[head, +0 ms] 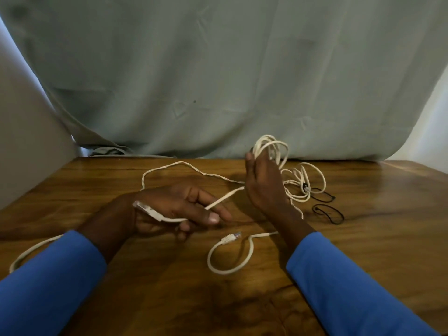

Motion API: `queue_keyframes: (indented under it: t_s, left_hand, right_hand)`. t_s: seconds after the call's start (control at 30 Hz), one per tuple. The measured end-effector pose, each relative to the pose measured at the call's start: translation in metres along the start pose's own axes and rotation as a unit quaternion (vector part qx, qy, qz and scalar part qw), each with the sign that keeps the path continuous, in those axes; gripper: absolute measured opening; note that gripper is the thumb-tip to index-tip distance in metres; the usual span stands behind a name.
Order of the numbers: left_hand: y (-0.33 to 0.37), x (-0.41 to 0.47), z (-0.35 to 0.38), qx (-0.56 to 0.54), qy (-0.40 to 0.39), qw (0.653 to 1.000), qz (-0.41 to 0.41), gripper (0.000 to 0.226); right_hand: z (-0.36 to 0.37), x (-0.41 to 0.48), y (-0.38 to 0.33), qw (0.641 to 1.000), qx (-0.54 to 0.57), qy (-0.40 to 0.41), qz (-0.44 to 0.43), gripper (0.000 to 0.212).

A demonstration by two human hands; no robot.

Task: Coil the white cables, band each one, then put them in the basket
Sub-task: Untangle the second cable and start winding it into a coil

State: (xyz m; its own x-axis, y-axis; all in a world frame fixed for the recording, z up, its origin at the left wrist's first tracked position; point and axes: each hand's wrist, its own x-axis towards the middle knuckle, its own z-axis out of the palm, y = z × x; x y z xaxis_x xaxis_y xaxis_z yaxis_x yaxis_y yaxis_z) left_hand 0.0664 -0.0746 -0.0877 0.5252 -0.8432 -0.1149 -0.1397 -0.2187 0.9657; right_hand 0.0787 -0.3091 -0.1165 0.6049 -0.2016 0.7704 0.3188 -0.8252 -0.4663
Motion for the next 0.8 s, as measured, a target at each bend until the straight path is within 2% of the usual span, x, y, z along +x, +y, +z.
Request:
queue_keyframes:
  t_s: [0.07, 0.13, 0.27, 0.33, 0.37, 0.4, 0.43, 0.53, 0.57, 0.63, 0.7, 0.8]
  left_hand:
    - [0.002, -0.006, -0.014, -0.048, 0.032, 0.997, 0.049, 0.038]
    - [-0.001, -0.012, -0.029, -0.103, 0.088, 0.988, 0.076, 0.041]
    - [-0.012, -0.014, -0.045, -0.214, 0.172, 0.952, 0.133, 0.04]
    - [-0.016, -0.008, -0.046, -0.199, 0.234, 0.937, 0.166, 0.03]
    - [-0.018, -0.004, -0.046, -0.17, 0.29, 0.926, 0.172, 0.028]
    - [-0.019, 0.0, -0.045, -0.13, 0.351, 0.91, 0.177, 0.028]
    - [-0.021, 0.003, -0.044, -0.083, 0.405, 0.891, 0.188, 0.028]
    - [-0.025, 0.009, -0.041, 0.094, 0.493, 0.834, 0.231, 0.026]
    - [-0.028, 0.011, -0.039, 0.145, 0.499, 0.82, 0.24, 0.025]
    - [-0.035, 0.015, -0.039, 0.228, 0.499, 0.804, 0.229, 0.026]
    - [-0.041, 0.02, -0.037, 0.343, 0.476, 0.788, 0.187, 0.029]
    - [-0.037, 0.028, -0.016, 0.398, 0.411, 0.797, 0.192, 0.022]
  right_hand:
    - [0.005, -0.005, -0.003, 0.995, -0.048, -0.065, -0.063, 0.039]
    - [0.008, -0.008, -0.011, 0.99, -0.028, -0.117, -0.077, 0.035]
    - [0.01, -0.019, -0.035, 0.972, 0.086, -0.218, -0.017, 0.038]
    - [0.011, -0.023, -0.043, 0.952, 0.167, -0.256, 0.023, 0.044]
    - [0.012, -0.025, -0.047, 0.932, 0.231, -0.273, 0.051, 0.048]
    - [0.012, -0.025, -0.051, 0.901, 0.308, -0.291, 0.093, 0.05]
    - [0.011, -0.025, -0.055, 0.854, 0.391, -0.311, 0.144, 0.05]
    - [0.007, -0.02, -0.064, 0.657, 0.594, -0.374, 0.275, 0.048]
    - [0.006, -0.019, -0.065, 0.614, 0.629, -0.38, 0.289, 0.048]
    - [0.004, -0.018, -0.066, 0.556, 0.688, -0.363, 0.292, 0.048]
    - [0.004, -0.015, -0.066, 0.519, 0.737, -0.315, 0.298, 0.05]
    - [0.005, -0.009, -0.062, 0.514, 0.767, -0.21, 0.321, 0.055]
